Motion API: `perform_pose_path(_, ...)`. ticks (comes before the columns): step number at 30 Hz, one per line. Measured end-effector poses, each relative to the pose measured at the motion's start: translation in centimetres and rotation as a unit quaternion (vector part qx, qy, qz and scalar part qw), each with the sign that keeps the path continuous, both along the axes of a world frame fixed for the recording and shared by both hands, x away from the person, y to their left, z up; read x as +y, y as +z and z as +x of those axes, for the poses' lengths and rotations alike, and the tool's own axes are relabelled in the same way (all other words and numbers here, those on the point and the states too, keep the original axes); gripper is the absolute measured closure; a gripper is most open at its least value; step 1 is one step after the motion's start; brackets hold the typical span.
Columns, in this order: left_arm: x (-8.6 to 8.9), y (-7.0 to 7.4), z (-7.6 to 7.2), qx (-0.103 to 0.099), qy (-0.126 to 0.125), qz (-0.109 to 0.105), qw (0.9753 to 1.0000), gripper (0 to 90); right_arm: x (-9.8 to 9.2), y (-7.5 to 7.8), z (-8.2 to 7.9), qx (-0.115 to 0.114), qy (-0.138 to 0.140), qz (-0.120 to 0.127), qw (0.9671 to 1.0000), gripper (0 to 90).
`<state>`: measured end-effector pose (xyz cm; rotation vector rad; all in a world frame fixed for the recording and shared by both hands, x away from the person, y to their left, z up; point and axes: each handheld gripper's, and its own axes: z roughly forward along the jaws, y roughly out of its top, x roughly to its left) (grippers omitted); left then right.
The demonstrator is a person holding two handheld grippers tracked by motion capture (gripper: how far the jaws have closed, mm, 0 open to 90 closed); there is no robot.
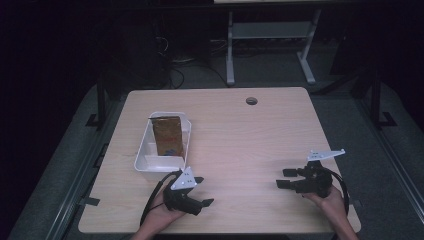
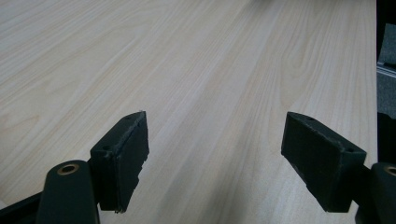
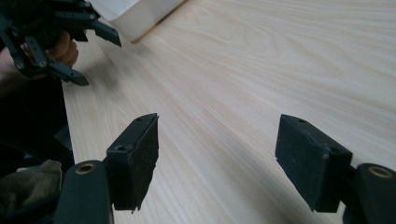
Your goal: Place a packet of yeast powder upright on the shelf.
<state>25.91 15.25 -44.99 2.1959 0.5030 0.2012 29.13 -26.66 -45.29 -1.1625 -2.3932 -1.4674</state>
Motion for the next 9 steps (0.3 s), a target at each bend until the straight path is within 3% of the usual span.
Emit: perform_pose_path(9, -0.1, 0.0, -0.2, -0.004, -0.001, 0.002, 1.0, 22.7, 1.1, 0.6, -0.7, -0.034, 0.0, -0.01, 0.9994, 28.3)
